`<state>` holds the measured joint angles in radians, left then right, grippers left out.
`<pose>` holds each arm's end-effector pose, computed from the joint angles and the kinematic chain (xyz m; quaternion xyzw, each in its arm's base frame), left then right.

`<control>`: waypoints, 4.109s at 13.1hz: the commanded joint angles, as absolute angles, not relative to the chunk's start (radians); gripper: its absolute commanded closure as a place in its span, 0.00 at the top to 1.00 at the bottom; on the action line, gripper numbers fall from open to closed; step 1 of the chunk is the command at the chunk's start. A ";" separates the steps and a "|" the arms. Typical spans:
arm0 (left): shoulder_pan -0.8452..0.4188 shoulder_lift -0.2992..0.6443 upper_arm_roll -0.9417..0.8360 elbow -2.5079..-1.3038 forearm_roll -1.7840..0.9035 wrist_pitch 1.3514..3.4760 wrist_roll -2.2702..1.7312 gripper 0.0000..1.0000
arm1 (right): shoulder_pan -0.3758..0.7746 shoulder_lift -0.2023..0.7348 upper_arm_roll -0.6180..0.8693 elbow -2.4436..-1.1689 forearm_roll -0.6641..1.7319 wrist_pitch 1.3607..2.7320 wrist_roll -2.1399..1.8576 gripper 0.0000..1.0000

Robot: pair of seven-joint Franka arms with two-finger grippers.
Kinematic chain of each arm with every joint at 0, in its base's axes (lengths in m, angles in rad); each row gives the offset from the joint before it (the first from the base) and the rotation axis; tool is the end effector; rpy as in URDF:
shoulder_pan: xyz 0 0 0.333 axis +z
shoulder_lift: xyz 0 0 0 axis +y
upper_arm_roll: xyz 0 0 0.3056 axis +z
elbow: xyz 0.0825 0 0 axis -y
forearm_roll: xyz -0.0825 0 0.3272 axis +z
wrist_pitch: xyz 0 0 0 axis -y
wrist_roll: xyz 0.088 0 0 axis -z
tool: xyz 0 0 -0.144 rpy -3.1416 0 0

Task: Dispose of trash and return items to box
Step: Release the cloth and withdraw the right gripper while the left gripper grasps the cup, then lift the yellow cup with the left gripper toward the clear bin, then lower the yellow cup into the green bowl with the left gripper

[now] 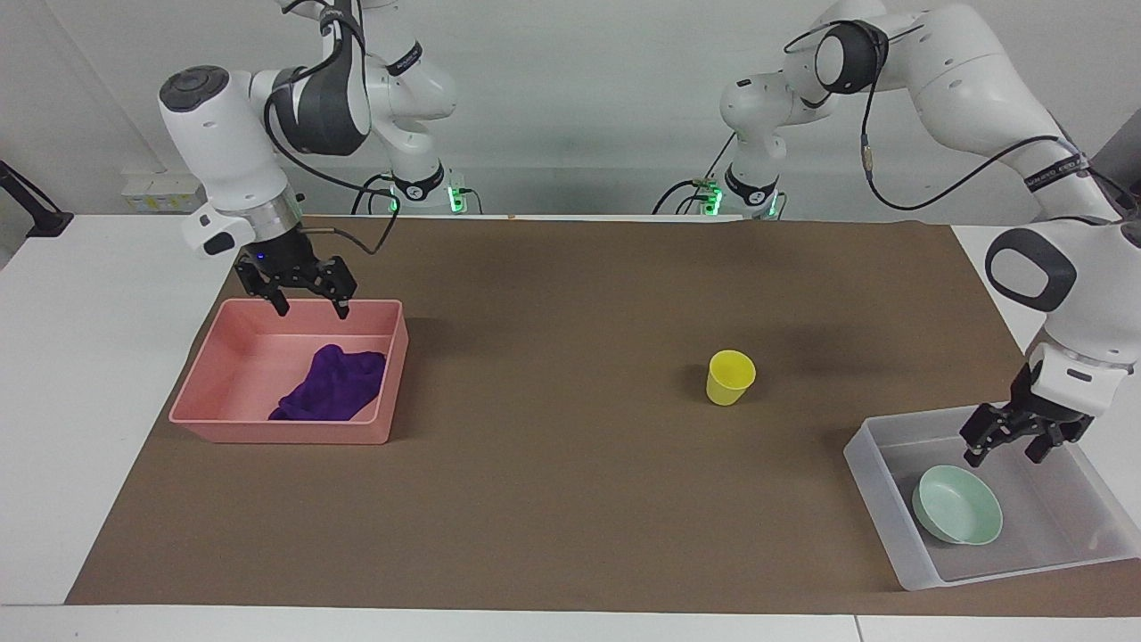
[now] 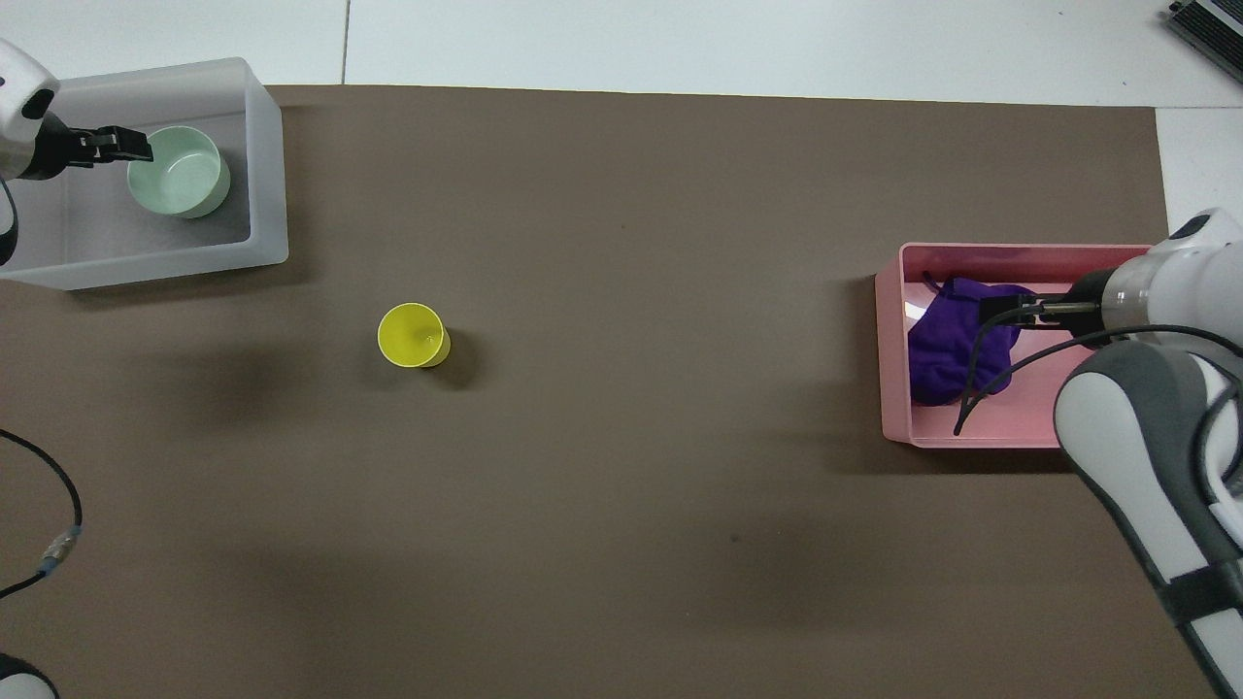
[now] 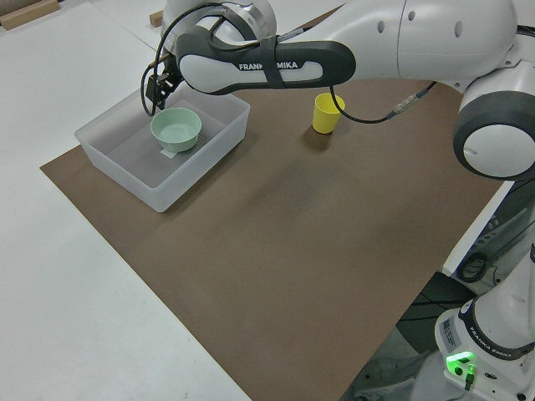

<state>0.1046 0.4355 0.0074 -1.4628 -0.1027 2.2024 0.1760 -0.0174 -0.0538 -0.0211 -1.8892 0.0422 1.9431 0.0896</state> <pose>0.6639 0.0672 0.4374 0.9875 -0.0085 0.1560 0.0219 0.5061 -0.0154 0.5030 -0.9958 0.0705 -0.0533 0.0220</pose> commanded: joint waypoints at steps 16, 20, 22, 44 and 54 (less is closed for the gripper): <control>-0.299 0.121 0.015 -2.186 -0.086 2.513 -0.002 0.78 | -0.061 -0.100 -0.025 -1.643 0.005 1.552 0.084 1.00; -0.299 0.120 0.015 -2.195 -0.086 2.523 -0.026 0.00 | -0.051 -0.087 -0.012 -1.605 -0.015 1.536 0.090 1.00; -0.299 0.120 0.015 -2.194 -0.086 2.520 -0.037 0.00 | -0.049 -0.094 -0.014 -1.617 -0.017 1.539 0.092 1.00; 0.169 0.643 0.005 -1.244 -0.097 2.286 0.014 0.00 | -0.049 -0.103 -0.014 -1.641 -0.014 1.543 0.094 1.00; 0.163 0.595 0.005 -1.463 -0.144 2.367 0.017 0.00 | -0.051 -0.106 -0.014 -1.644 -0.014 1.545 0.092 1.00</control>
